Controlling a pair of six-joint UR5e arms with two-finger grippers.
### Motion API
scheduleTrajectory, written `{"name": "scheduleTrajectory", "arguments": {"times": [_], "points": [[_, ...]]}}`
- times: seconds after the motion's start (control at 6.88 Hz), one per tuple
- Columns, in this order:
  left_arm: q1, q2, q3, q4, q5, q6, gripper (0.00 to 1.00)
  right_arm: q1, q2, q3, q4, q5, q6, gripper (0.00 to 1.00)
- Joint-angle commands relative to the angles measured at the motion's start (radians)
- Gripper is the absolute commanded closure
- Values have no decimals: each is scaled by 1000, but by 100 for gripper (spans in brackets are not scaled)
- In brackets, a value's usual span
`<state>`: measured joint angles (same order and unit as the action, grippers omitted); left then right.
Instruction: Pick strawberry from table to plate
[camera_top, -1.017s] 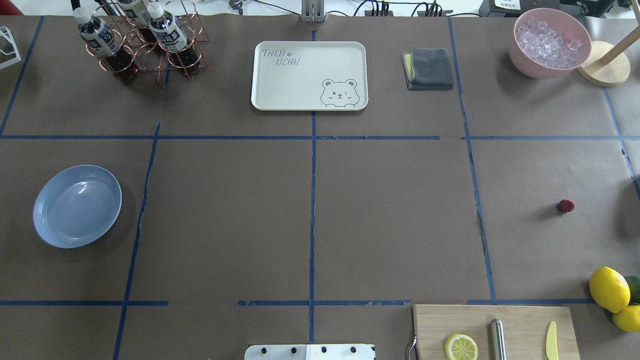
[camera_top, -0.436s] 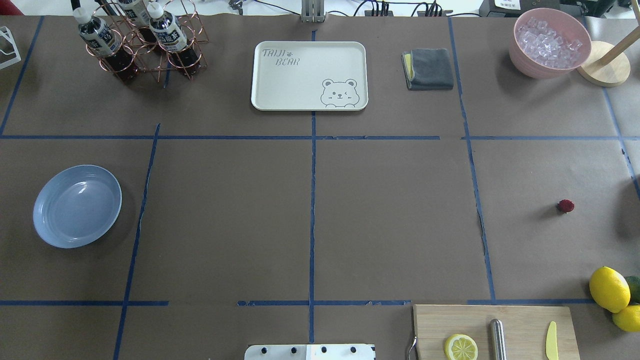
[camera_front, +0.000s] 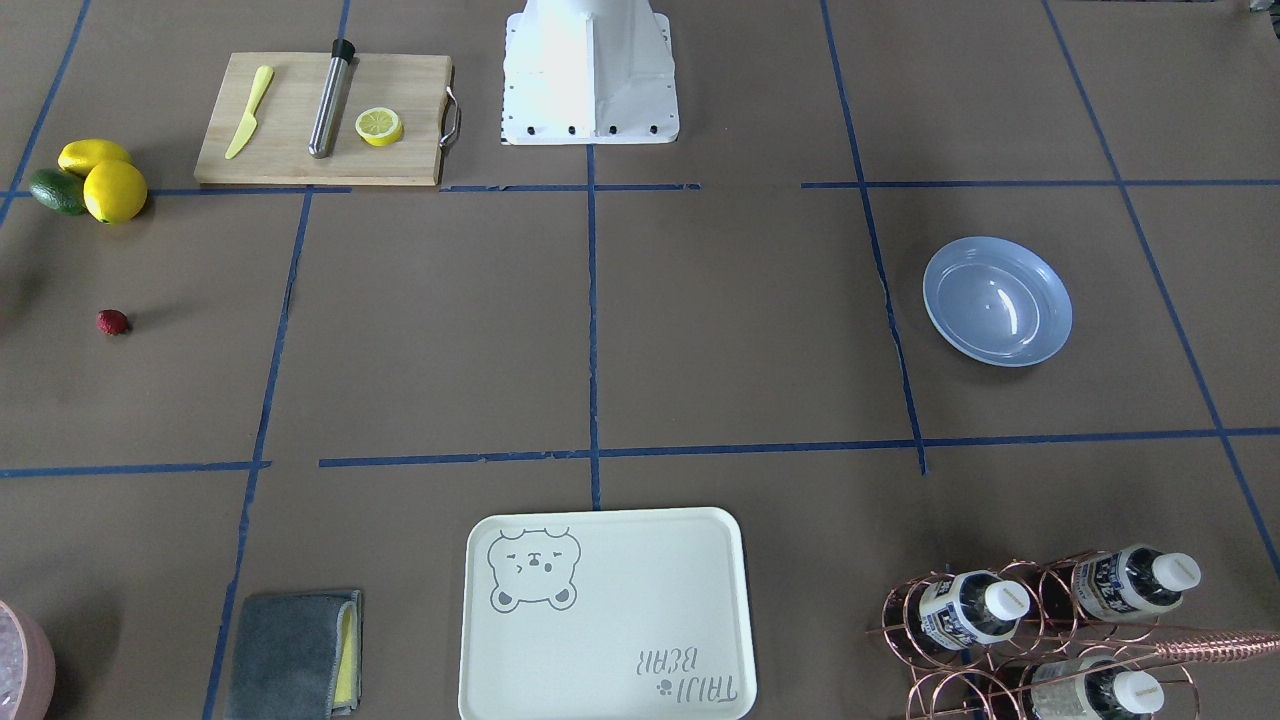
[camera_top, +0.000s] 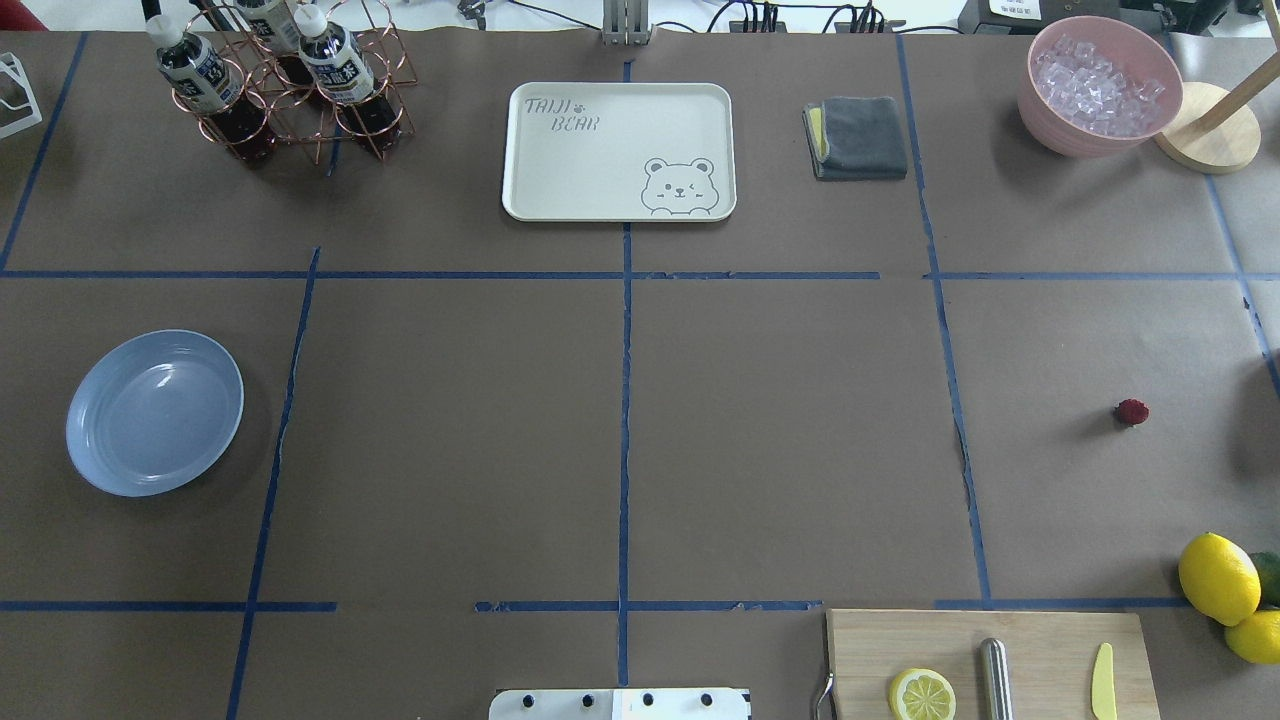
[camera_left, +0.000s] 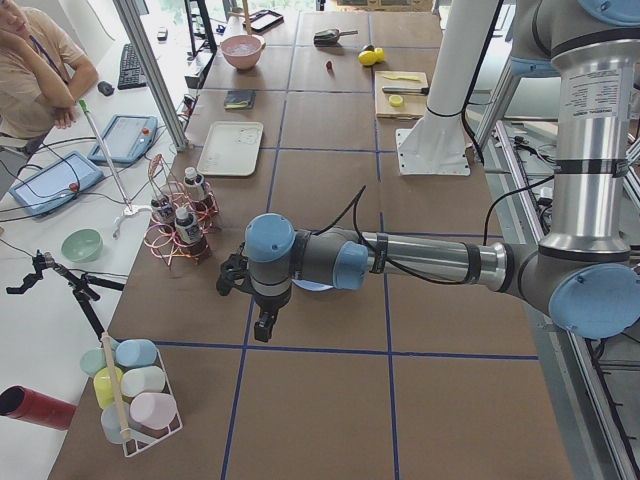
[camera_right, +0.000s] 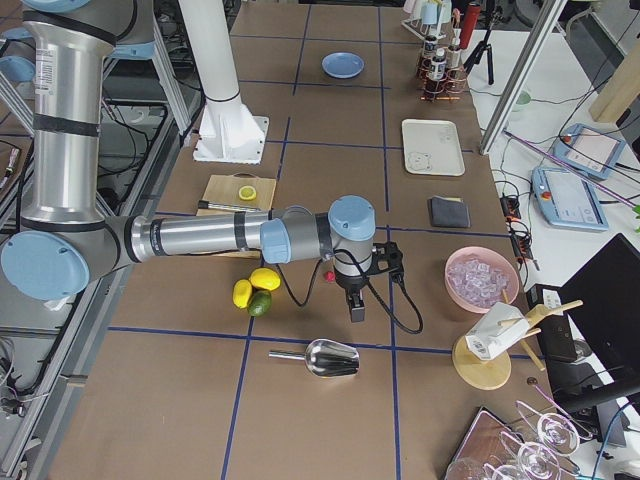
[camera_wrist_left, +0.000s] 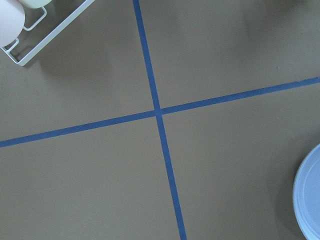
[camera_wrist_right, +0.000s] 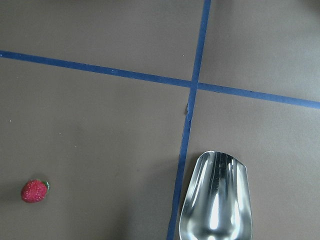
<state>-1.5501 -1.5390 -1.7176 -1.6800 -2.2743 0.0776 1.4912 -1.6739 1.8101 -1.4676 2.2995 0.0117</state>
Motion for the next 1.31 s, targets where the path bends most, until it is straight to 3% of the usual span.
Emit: {"name": "scheduleTrajectory", "arguments": {"times": [0.0, 0.29, 0.58, 0.73, 1.16], "points": [[13, -22, 24, -242, 16, -10, 0, -17, 23, -11, 149, 4, 33, 0], [51, -26, 56, -548, 16, -31, 0, -17, 22, -18, 188, 28, 59, 0], [97, -20, 108, -757, 0, -254, 0, -17, 23, -23, 190, 28, 59, 0], [228, 5, 125, -859, 5, -277, 0, -17, 29, -20, 190, 31, 69, 0], [404, 81, 167, -943, 68, -675, 0, -17, 31, -23, 190, 29, 76, 0]]}}
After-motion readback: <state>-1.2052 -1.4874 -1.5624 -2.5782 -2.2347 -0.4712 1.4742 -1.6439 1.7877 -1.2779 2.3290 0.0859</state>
